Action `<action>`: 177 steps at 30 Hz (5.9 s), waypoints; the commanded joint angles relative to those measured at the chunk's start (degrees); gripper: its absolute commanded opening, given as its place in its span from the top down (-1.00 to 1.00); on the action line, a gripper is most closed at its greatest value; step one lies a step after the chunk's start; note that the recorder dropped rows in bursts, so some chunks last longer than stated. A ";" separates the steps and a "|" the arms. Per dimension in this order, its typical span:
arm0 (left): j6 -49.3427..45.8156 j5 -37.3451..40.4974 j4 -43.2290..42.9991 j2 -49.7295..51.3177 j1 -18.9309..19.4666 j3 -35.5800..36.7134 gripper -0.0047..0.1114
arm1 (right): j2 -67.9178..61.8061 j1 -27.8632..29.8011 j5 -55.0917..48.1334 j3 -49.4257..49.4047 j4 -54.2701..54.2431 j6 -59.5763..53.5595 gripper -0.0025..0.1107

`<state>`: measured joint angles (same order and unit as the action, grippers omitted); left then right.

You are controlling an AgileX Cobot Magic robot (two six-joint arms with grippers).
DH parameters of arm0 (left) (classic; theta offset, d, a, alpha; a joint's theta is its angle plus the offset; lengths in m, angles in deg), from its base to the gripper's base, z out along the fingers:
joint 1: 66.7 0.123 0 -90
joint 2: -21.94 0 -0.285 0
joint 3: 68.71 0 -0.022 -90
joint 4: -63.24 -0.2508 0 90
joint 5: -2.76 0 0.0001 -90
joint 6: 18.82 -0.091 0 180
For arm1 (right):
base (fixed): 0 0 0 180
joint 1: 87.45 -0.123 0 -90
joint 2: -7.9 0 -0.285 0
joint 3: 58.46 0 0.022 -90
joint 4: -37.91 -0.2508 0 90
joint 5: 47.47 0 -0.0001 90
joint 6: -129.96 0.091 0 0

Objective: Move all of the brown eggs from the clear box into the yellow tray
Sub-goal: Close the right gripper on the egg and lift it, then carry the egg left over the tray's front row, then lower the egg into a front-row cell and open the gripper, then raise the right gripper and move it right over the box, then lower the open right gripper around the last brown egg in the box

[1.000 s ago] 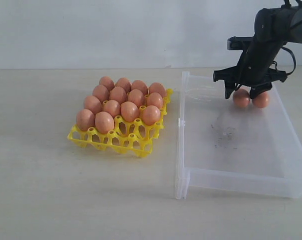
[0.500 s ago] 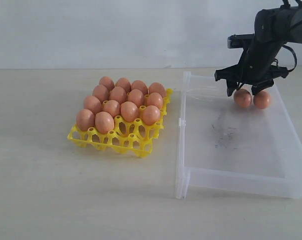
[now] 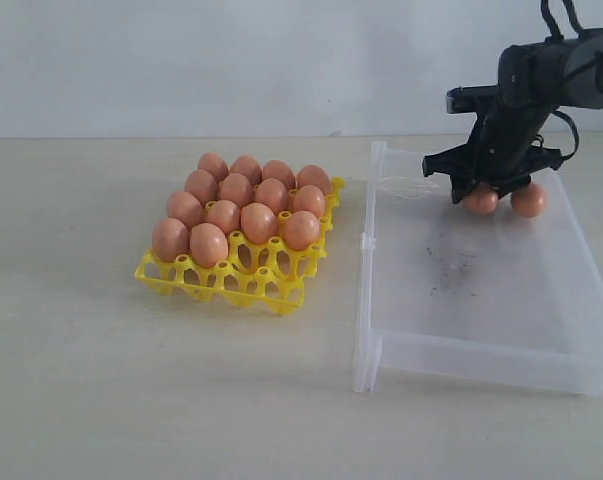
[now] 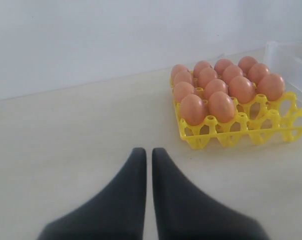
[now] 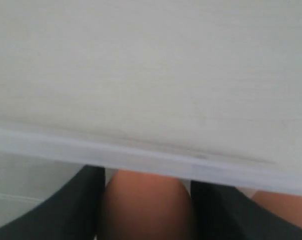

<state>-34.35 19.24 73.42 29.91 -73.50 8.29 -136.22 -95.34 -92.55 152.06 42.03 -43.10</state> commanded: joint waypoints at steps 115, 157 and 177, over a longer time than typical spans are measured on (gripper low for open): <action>-0.01 -0.22 -0.09 -0.17 -0.34 0.22 0.85 | 3.03 -20.63 99.57 -35.05 49.56 29.33 -0.01; -0.01 -0.22 -0.09 -0.17 -0.34 0.22 0.85 | 35.35 -16.46 26.48 -40.91 86.85 68.66 0.96; -0.01 -0.22 -0.09 -0.17 -0.34 0.22 0.85 | 24.04 7.27 -8.08 -16.76 -17.73 -23.71 0.96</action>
<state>-34.35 19.24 73.42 29.91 -73.50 8.29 -108.73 -87.52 -96.80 131.48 26.87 -65.77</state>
